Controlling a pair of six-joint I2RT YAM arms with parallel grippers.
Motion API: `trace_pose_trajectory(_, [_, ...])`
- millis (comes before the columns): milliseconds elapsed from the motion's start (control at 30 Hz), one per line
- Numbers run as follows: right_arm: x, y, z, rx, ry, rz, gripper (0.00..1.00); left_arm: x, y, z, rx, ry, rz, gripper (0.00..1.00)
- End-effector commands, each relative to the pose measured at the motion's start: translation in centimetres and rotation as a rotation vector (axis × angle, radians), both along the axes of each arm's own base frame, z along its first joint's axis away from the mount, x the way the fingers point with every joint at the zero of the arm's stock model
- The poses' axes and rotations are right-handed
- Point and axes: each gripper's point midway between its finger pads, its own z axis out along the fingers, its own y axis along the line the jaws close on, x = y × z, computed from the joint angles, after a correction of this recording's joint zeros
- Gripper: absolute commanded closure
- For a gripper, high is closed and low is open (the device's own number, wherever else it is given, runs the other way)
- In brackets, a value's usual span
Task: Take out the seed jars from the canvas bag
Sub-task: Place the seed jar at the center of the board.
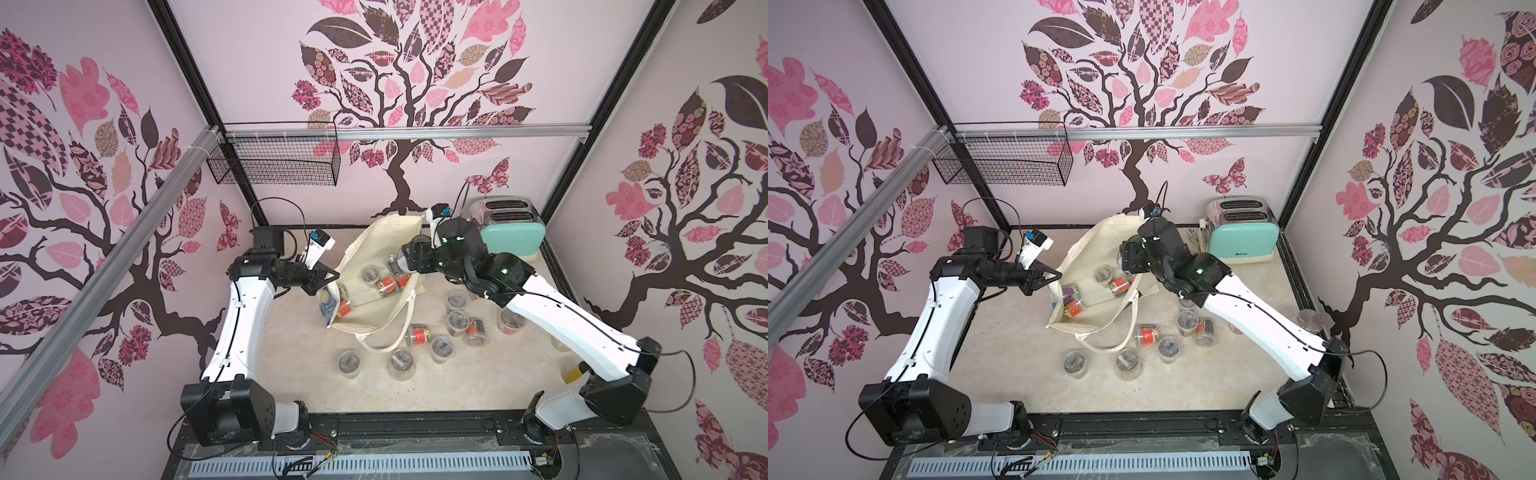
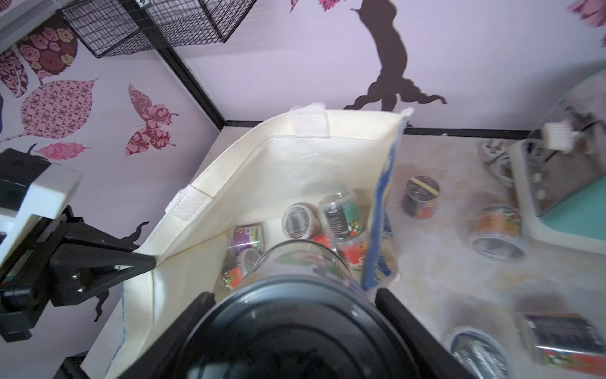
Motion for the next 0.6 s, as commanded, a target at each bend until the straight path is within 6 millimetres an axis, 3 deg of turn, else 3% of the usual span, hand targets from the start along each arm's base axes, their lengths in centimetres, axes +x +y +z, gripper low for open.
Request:
trace_pose_trajectory(0, [0.3,-5.8,0.5,-0.085,-0.031,-0.122,0.26,-1.2,0.1,-1.4,0.046,0.061,-0.042,1.00])
trace_pose_trajectory(100, [1.4,-9.1,-1.3,-0.084,-0.006,-0.211,0.26,-1.6,-0.1,-1.0,0.056,0.060,-0.064,1.00])
trace_pose_trajectory(200, [2.6,-10.4,-4.1,-0.086,0.027,-0.249,0.26,-1.8,0.0,-0.6,0.061,0.054,-0.069,1.00])
trace_pose_trajectory(300, [3.6,-10.1,-7.1,-0.101,0.058,-0.259,0.27,-2.0,0.1,-0.3,0.083,0.039,-0.076,1.00])
trace_pose_trajectory(433, [4.8,-8.1,-11.0,-0.090,0.124,-0.216,0.27,-1.9,1.0,1.7,0.019,-0.001,-0.043,1.00])
trace_pose_trajectory(567, [6.6,-7.2,-13.1,-0.093,0.122,-0.219,0.27,-1.6,1.8,2.5,0.026,-0.033,-0.018,1.00])
